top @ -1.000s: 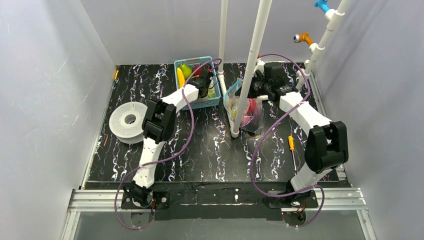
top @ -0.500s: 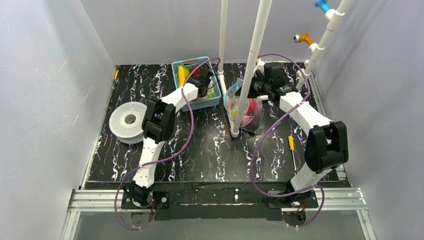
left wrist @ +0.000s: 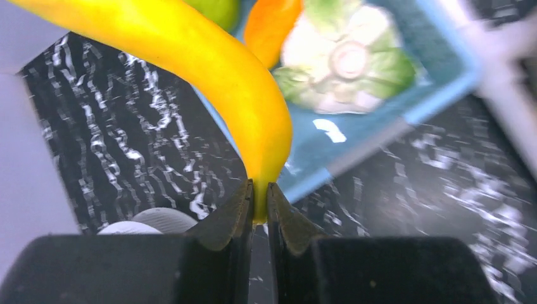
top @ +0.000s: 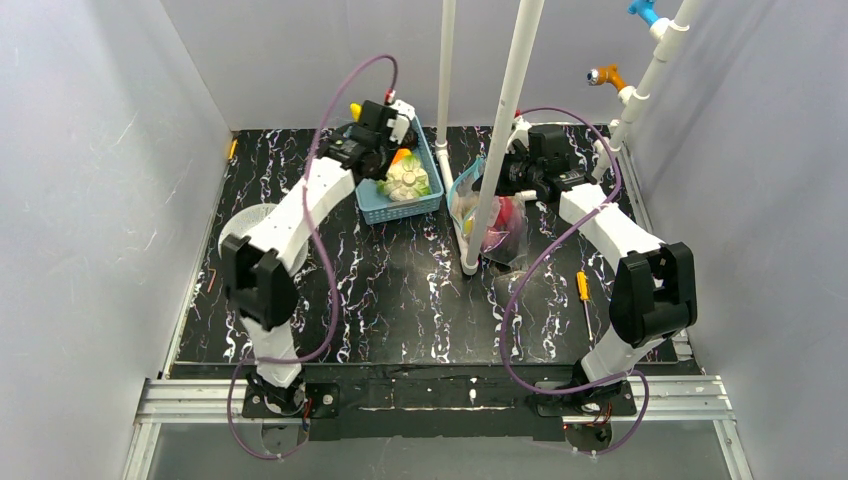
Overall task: Place the food in the zip-top bag and seal the zipper
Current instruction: Pick up the fake fruit from the bin, then place the fake fruit in the zipper food storage bag.
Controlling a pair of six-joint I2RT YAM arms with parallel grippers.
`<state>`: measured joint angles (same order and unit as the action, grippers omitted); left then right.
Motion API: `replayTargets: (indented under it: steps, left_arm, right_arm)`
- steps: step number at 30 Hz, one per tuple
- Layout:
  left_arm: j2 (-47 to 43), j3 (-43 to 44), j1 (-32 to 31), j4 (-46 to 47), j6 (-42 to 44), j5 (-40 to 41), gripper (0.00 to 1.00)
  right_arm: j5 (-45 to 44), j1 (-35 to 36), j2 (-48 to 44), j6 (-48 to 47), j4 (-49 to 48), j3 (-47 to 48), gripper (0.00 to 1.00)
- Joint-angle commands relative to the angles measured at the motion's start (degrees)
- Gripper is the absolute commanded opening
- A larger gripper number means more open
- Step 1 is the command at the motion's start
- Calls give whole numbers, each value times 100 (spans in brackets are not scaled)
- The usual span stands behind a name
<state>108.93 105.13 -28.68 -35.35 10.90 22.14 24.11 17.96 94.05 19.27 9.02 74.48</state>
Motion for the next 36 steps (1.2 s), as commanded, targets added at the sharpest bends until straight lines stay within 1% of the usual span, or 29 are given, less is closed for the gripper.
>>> replayTargets:
  steps: [1, 4, 7, 9, 15, 17, 19, 22, 27, 30, 33, 36]
  left_arm:
    - [-1105, -427, -15, -352, -737, -2219, 0]
    - [-1504, -792, -18, -315, -929, -3882, 0]
    - [-1759, -1149, -14, -86, -1060, -5082, 0]
    - [-1808, -1275, -15, -75, -1249, -5624, 0]
    - [-1693, -1209, -15, -461, -1212, -6933, 0]
    - [-1564, -1088, -15, -589, -1271, -7158, 0]
    - [-1393, -925, -15, -768, -1272, -7188, 0]
    - [-1064, -717, -23, -1026, -1341, -7453, 0]
    - [-501, -434, -26, -1611, -1321, -7364, 0]
    - [-439, -430, -29, -1574, -1320, -7195, 0]
    - [-323, -274, -44, -1442, -1391, -7224, 0]
    - [-201, -28, -65, -1322, -1486, -6874, 0]
  right_arm:
    - [-66, -34, -266, -71, -102, 117, 1]
    - [10, -17, -291, -30, -111, 112, 1]
    - [29, 15, -349, -37, -117, 89, 1]
    - [29, 32, -393, -71, -118, 78, 1]
    - [142, 48, -528, -202, -190, 5, 1]
    - [351, 80, -606, -308, -309, -59, 1]
    - [544, 149, -676, -427, -380, -98, 1]
    - [603, 307, -761, -589, -405, -133, 1]
    - [579, 443, -899, -732, -421, -185, 1]
    - [595, 470, -947, -740, -451, -218, 1]
    - [676, 490, -923, -716, -477, -215, 1]
    - [743, 504, -890, -694, -497, -205, 1]
